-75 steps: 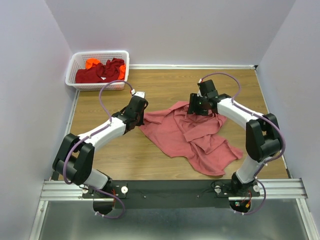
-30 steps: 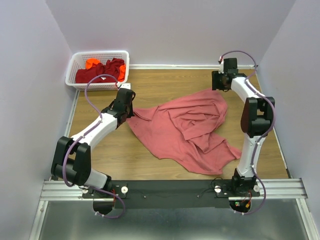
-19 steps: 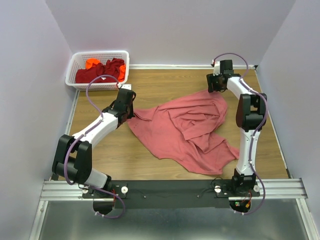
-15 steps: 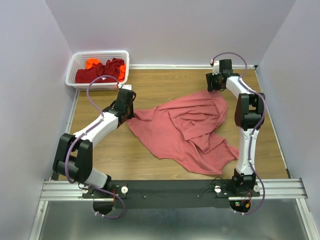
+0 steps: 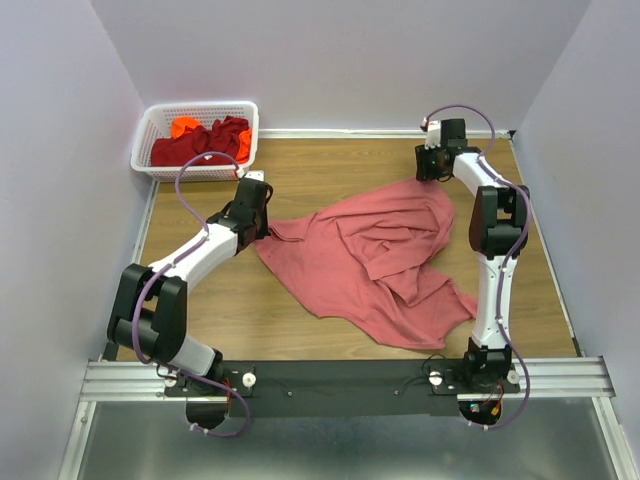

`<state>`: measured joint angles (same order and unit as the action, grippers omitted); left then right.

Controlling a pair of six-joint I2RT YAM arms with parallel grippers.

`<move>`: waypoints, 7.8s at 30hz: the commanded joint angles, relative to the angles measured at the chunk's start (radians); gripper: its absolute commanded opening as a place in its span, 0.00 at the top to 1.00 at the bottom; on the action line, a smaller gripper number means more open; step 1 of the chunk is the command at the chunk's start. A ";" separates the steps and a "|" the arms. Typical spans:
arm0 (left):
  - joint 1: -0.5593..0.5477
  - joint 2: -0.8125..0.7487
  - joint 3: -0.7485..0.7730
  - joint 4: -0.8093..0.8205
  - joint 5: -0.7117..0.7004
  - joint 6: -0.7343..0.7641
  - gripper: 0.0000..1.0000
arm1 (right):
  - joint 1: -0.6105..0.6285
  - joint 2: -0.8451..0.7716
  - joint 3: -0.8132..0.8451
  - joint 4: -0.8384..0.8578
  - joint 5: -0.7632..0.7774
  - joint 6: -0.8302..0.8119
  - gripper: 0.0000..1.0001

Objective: Fold and stack the t-shirts
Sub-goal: Flatten the tshirt out, then fold the tshirt

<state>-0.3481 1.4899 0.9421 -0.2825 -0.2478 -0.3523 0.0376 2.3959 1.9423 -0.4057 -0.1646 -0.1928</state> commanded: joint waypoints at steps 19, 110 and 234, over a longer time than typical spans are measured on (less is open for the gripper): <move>0.086 -0.039 0.263 -0.018 -0.152 0.029 1.00 | -0.005 -0.207 0.119 -0.048 0.083 0.081 0.99; 0.095 0.638 1.015 0.151 -0.004 0.374 1.00 | -0.056 -0.414 -0.404 0.369 0.511 -0.080 0.99; 0.095 -0.162 -0.056 0.017 0.301 -0.298 0.31 | -0.375 -0.940 -1.024 0.019 0.002 0.717 0.36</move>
<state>-0.2951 1.2121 0.8383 -0.3382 0.1101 -0.7330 -0.3351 1.4059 0.8654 -0.4126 -0.1081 0.5400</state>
